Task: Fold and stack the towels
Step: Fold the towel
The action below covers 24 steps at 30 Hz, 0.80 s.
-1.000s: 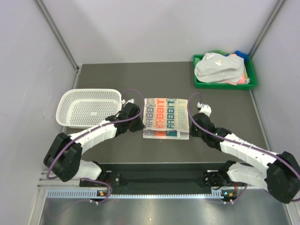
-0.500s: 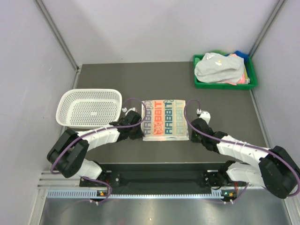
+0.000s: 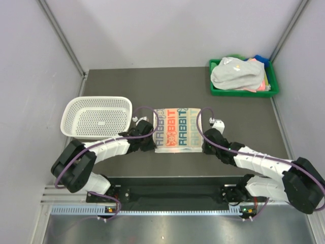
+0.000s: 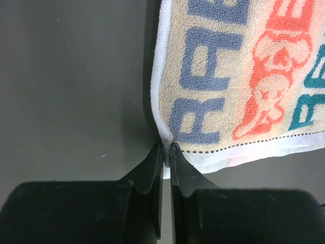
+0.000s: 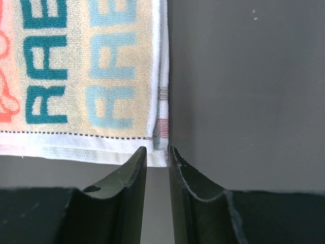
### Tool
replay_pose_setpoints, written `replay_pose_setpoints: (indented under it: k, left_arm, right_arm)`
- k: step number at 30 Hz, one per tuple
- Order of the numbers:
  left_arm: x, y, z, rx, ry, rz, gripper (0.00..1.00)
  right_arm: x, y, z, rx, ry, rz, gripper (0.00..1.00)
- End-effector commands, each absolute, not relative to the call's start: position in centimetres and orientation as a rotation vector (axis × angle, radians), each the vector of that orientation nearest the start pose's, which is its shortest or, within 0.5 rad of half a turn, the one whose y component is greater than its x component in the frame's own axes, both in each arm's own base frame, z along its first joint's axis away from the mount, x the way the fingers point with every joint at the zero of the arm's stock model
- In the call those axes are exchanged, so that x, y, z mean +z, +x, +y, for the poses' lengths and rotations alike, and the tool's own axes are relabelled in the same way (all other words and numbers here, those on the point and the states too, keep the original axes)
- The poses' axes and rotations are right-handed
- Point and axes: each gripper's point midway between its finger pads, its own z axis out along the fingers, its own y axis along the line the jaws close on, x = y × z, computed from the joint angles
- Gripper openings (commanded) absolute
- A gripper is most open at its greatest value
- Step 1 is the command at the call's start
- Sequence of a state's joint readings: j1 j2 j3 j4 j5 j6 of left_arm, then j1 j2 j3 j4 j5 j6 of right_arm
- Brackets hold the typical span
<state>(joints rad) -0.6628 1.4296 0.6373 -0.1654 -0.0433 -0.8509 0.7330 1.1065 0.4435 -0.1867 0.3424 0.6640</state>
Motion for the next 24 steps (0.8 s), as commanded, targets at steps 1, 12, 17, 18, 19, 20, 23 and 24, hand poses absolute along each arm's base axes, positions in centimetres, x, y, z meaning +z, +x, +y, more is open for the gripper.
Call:
replay_pose_setpoints:
  k: [1,12,17,18,19,20,23,24]
  left_arm:
    - [3.0,24.7,-22.4,-0.551,-0.263,2.566,0.0]
    - [3.5,24.9,-22.2,-0.537,-0.253,2.557,0.0]
    - [3.6,25.0,-22.2,-0.54,-0.253,2.555,0.0]
    - [3.7,25.0,-22.2,-0.539,-0.251,2.554,0.0]
    - [3.7,25.0,-22.3,-0.539,-0.248,2.553,0.0]
    - [3.7,25.0,-22.2,-0.536,-0.25,2.555,0.0]
    - [4.1,25.2,-22.2,-0.531,-0.246,2.548,0.0]
    - [4.1,25.2,-22.2,-0.531,-0.243,2.55,0.0]
  right_arm:
    - [5.6,24.0,17.4,0.287,0.081,2.32,0.24]
    - [4.3,24.7,18.2,0.246,0.068,2.343,0.25]
    - [3.9,24.8,18.3,0.237,0.065,2.351,0.24]
    - [3.9,24.8,18.3,0.239,0.067,2.349,0.23]
    - [4.0,24.7,18.3,0.239,0.065,2.35,0.2]
    - [4.2,24.8,18.4,0.245,0.067,2.344,0.18]
    - [5.0,25.0,18.4,0.244,0.065,2.333,0.06]
    - [5.1,25.0,18.4,0.242,0.062,2.331,0.04]
